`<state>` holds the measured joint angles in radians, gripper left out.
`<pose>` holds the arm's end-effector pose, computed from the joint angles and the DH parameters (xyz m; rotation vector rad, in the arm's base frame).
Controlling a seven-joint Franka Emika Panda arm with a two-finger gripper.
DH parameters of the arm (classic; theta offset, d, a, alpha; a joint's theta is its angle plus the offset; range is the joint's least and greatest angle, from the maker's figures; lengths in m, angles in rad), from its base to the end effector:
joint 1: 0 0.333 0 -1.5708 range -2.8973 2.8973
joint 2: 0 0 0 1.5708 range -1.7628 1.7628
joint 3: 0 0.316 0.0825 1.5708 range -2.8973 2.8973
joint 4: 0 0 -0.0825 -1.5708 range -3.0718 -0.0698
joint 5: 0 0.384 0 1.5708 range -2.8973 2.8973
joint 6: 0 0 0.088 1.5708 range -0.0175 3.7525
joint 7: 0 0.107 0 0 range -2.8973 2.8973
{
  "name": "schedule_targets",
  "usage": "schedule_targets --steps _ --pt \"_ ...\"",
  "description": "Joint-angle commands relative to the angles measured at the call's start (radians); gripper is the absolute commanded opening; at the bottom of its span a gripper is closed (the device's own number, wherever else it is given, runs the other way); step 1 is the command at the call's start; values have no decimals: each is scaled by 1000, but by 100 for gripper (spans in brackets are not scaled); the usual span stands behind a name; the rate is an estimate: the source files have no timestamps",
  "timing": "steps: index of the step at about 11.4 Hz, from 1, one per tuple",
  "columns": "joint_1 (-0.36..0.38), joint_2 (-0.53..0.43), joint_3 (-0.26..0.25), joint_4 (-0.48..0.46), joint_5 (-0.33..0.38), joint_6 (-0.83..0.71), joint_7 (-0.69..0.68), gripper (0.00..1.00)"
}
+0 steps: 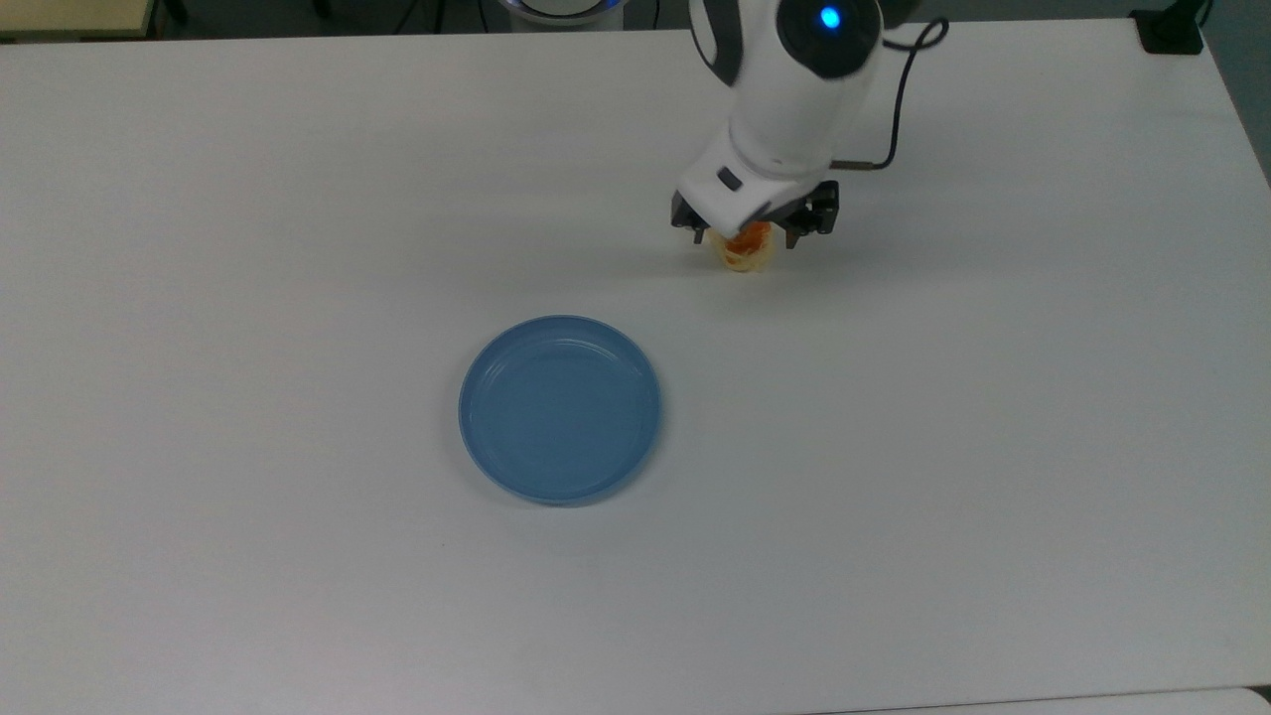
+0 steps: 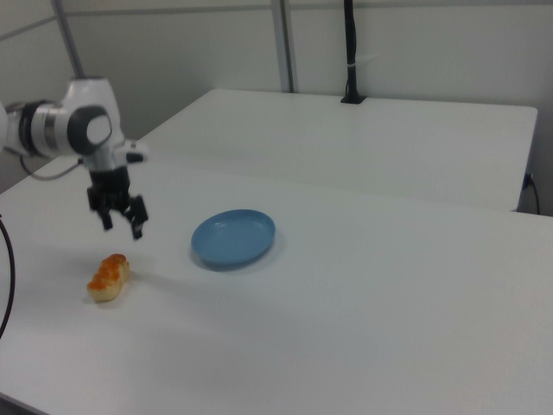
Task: Put the bread on the table
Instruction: 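Lower the bread onto the table and open the gripper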
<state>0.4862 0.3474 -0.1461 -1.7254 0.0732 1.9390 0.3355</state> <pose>0.5938 0.2234 0.3738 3.1076 -0.0323 -0.1987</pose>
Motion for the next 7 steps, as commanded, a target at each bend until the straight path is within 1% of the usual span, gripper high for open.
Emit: schedule_targets --steps 1,2,3,4,5,6,7 --pt "-177 -206 11 81 -7 -157 -183 100" --pt "-236 -250 11 108 -33 -223 -235 100" --pt "-279 -274 11 131 -77 -280 -242 100" --pt "-302 -283 13 132 -131 -311 -239 100" --pt "-337 -292 14 132 -154 -313 -246 100" --pt "-366 -289 16 132 -151 -311 -260 100" --pt "-370 -288 14 132 -148 -311 -265 100"
